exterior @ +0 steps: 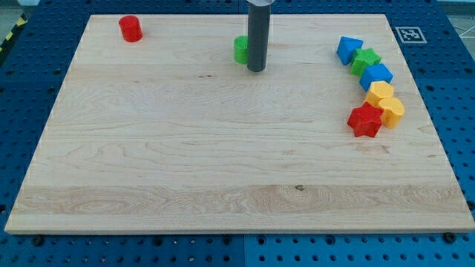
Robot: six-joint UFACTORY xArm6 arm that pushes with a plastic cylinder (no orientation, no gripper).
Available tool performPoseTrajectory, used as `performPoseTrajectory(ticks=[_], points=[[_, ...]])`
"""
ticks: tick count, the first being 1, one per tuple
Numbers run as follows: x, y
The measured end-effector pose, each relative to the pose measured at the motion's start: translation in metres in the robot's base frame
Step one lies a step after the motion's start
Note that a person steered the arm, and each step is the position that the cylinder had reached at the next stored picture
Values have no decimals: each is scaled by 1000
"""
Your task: Push the green circle towards the top center
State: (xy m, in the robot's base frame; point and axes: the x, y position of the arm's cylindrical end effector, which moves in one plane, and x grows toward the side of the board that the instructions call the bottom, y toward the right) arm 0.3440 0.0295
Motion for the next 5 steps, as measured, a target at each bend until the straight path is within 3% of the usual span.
performPoseTrajectory(ticks=[3, 5], points=[[6, 2], [-28, 2]])
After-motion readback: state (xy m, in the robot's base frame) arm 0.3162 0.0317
